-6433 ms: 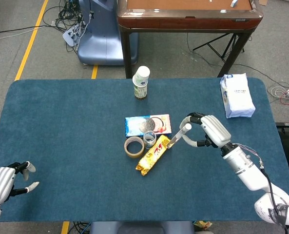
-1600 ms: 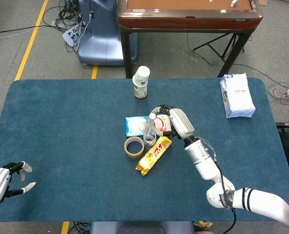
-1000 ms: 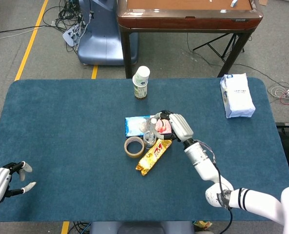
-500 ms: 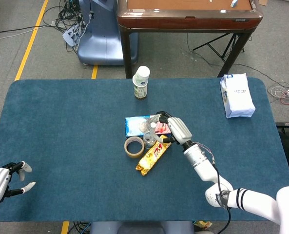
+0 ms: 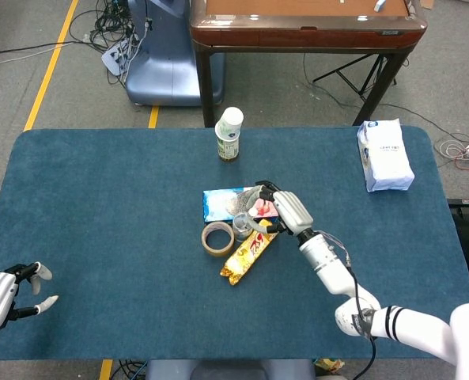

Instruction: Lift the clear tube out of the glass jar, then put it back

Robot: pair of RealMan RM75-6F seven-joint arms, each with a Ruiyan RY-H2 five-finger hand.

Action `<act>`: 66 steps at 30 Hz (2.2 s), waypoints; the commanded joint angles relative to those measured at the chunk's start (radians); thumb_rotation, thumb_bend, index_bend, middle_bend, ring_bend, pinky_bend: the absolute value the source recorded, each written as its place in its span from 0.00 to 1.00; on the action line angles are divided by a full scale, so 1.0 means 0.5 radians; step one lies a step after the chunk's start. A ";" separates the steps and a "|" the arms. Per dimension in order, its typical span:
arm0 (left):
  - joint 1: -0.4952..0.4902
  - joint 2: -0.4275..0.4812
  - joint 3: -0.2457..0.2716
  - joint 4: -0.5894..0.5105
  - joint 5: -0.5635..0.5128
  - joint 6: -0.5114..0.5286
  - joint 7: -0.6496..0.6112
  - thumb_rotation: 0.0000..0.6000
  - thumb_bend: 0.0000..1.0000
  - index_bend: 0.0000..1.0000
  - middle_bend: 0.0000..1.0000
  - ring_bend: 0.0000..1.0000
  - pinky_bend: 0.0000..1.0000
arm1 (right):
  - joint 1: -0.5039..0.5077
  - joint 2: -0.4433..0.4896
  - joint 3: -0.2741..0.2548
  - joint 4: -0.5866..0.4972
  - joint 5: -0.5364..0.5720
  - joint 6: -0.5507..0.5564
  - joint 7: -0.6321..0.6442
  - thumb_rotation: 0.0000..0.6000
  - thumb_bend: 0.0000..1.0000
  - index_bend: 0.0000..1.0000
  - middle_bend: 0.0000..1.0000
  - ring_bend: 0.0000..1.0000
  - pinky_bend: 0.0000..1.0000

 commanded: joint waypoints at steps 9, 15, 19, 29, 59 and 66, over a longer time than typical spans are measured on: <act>-0.003 0.000 0.001 -0.003 -0.007 -0.015 0.015 1.00 0.14 0.51 0.70 0.52 0.70 | -0.030 0.059 0.001 -0.057 -0.022 0.020 0.038 1.00 0.32 0.56 0.30 0.14 0.27; -0.007 -0.005 0.002 -0.004 -0.011 -0.027 0.031 1.00 0.14 0.51 0.70 0.52 0.70 | -0.065 0.147 0.012 -0.158 -0.048 0.073 0.047 1.00 0.32 0.56 0.30 0.14 0.27; -0.008 -0.008 0.002 -0.006 -0.012 -0.031 0.042 1.00 0.14 0.51 0.70 0.52 0.70 | -0.096 0.227 0.011 -0.244 -0.071 0.109 0.042 1.00 0.32 0.56 0.30 0.14 0.27; -0.015 -0.020 0.001 0.001 -0.023 -0.054 0.063 1.00 0.14 0.51 0.70 0.52 0.70 | -0.295 0.567 -0.057 -0.566 -0.101 0.298 -0.162 1.00 0.32 0.56 0.30 0.14 0.27; -0.041 -0.118 0.007 0.052 0.014 -0.067 0.170 1.00 0.14 0.45 0.39 0.42 0.56 | -1.160 0.842 -0.433 -0.700 -0.154 1.248 -1.191 1.00 0.32 0.56 0.34 0.14 0.27; -0.049 -0.122 0.013 0.050 0.015 -0.083 0.176 1.00 0.14 0.44 0.39 0.42 0.56 | -1.277 0.791 -0.444 -0.576 -0.192 1.326 -1.067 1.00 0.32 0.56 0.34 0.14 0.27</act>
